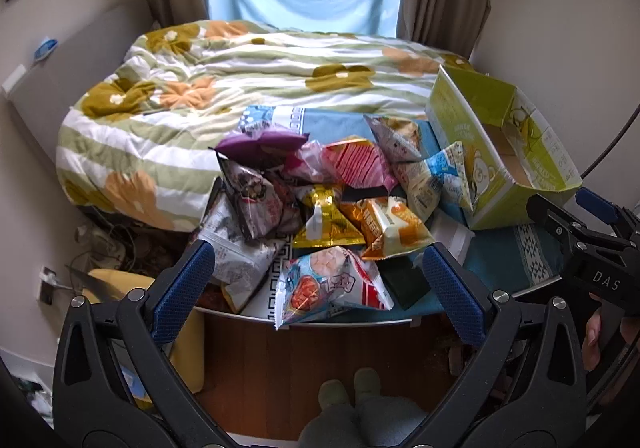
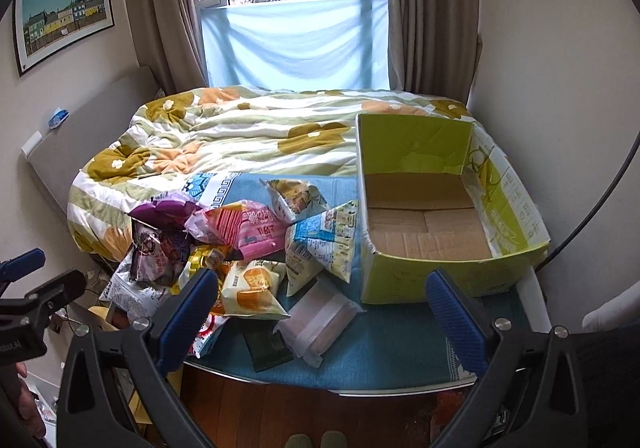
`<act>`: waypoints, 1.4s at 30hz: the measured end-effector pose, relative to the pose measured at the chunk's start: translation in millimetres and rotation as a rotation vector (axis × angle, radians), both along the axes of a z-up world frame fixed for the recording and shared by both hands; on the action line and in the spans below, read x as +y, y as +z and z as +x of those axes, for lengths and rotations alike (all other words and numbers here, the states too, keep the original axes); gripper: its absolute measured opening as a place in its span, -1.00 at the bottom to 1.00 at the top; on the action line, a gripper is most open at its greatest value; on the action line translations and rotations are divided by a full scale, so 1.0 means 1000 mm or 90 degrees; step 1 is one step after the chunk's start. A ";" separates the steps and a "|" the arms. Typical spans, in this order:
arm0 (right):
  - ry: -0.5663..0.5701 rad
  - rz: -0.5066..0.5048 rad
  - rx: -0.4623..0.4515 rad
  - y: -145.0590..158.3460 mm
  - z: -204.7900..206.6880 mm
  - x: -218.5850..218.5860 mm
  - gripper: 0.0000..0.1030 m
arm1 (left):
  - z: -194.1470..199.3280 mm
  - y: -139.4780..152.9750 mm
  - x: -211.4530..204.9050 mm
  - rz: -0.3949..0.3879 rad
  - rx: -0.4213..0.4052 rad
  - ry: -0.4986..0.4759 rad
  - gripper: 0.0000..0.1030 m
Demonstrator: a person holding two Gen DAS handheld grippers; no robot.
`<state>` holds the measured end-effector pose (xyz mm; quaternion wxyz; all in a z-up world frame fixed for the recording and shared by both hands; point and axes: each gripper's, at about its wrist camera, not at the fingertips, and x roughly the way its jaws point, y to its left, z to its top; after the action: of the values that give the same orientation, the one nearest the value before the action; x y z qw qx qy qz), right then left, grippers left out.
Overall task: Organize snacks
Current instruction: 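Grasp the shrimp-chip bag with the left tool while the right tool grasps the cake bag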
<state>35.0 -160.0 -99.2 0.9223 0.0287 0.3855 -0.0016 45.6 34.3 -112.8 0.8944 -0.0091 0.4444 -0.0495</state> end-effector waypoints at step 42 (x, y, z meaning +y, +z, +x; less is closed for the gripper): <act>0.125 0.139 0.330 -0.162 0.134 0.066 0.35 | 0.076 -0.147 -0.014 -0.048 0.220 0.037 0.38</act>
<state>169.3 -93.9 -261.7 0.7800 0.0891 0.6073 0.1220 121.1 19.9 -260.0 0.8048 -0.0637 0.5889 -0.0377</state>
